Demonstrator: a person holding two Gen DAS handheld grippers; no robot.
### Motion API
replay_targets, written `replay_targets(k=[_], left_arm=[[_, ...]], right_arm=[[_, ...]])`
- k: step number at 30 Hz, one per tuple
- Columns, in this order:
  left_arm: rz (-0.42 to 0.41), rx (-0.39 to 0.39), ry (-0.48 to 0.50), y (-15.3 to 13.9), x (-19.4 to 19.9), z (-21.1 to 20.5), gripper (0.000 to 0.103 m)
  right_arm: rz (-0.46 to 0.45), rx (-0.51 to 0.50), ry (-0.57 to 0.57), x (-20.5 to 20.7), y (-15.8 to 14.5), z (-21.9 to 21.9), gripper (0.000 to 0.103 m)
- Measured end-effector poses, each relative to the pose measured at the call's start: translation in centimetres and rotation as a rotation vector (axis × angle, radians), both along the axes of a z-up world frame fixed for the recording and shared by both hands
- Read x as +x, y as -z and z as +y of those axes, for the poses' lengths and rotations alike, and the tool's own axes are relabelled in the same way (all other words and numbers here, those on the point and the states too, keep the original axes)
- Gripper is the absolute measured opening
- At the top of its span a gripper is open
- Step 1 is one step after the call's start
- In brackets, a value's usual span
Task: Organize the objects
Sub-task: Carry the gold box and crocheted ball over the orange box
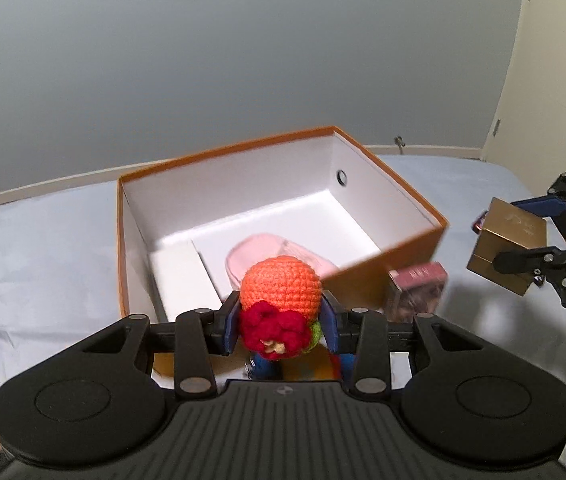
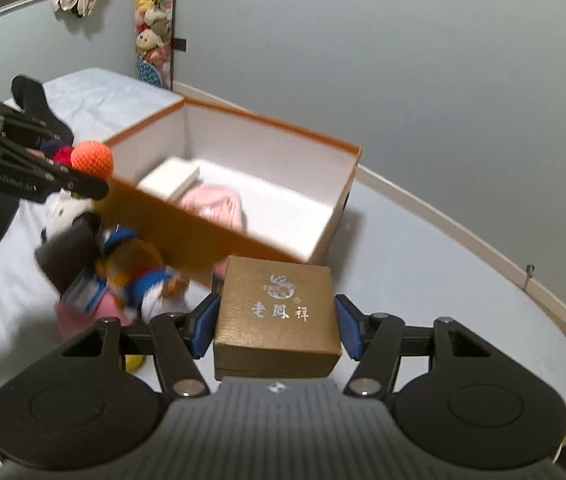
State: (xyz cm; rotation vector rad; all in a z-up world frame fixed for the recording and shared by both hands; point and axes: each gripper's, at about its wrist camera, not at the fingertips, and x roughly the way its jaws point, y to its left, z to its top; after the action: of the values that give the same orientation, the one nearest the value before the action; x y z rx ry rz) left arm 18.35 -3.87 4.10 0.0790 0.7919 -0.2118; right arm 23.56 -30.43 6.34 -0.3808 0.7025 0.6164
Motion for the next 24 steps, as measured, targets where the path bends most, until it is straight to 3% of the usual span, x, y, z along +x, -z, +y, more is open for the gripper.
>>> replay_targets(k=[14, 20, 24], left_arm=[[0.057, 0.029, 0.046, 1.7, 8.3, 0.3, 0.045], [0.138, 0.017, 0.034, 3.1, 12.2, 0.9, 0.045], [0.175, 0.054, 0.02, 4.5, 14.7, 0.9, 0.045]], right_arm=[[0.056, 0.042, -0.047, 9.5, -0.9, 8.8, 0.062], [0.109, 0.022, 0.0, 14.9, 0.5, 11.3, 0.062], [0.186, 0.021, 0.074, 18.8, 2.3, 12.2, 0.062]])
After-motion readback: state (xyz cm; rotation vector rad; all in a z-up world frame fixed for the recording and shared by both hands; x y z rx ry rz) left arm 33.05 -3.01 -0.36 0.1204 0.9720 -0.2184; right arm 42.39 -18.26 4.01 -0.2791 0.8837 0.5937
